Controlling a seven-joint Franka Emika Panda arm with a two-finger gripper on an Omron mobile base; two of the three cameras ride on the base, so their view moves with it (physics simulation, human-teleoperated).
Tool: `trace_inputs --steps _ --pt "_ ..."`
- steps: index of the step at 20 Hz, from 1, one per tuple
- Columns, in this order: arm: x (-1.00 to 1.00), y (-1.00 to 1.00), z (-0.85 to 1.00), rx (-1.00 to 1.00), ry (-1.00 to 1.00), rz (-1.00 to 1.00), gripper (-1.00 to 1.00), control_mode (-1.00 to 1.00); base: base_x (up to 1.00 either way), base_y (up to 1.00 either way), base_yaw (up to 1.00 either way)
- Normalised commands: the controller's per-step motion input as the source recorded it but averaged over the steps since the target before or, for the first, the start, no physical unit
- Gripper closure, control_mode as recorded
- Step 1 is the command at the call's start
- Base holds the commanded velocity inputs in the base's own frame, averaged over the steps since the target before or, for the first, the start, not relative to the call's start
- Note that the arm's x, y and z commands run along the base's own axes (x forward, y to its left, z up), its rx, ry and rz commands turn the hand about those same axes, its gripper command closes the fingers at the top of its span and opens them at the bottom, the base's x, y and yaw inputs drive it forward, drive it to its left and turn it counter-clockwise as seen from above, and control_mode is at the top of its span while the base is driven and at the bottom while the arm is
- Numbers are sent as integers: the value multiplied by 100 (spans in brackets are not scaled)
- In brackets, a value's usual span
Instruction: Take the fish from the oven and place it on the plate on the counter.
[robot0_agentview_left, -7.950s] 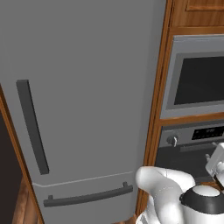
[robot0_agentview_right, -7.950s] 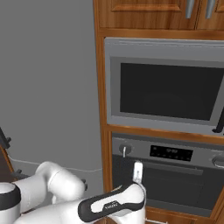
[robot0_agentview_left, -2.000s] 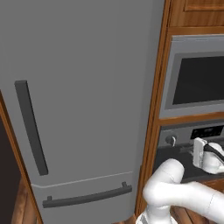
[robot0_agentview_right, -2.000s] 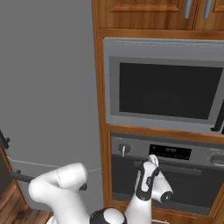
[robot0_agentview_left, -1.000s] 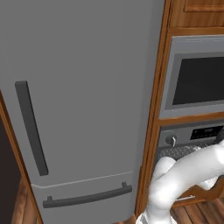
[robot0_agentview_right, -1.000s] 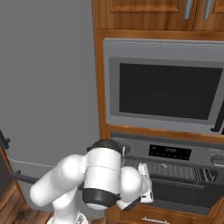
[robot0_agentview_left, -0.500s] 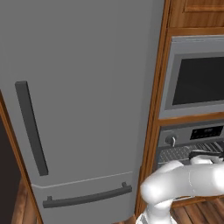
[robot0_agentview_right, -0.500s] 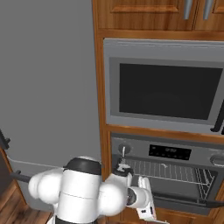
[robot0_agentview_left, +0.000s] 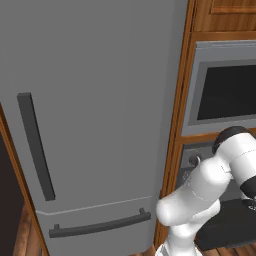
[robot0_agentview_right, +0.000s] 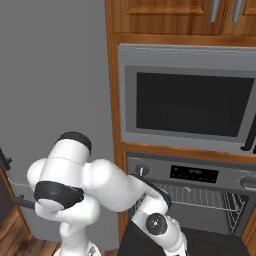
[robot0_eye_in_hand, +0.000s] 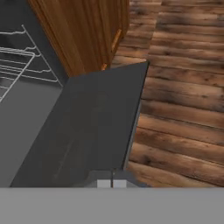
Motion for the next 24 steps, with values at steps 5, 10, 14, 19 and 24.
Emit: trace_inputs --steps 5,10,14,19,24 --pt "-100 -23 99 0 4 0 100 -100 0 0 0" --pt "-100 -7 100 4 -25 0 100 -100 0 0 0" --pt "-100 -25 100 10 -28 0 100 -100 0 0 0" --pt "-81 -20 100 4 -14 0 100 -100 0 0 0" --pt "-19 -1 87 6 -21 0 100 -100 0 0 0"
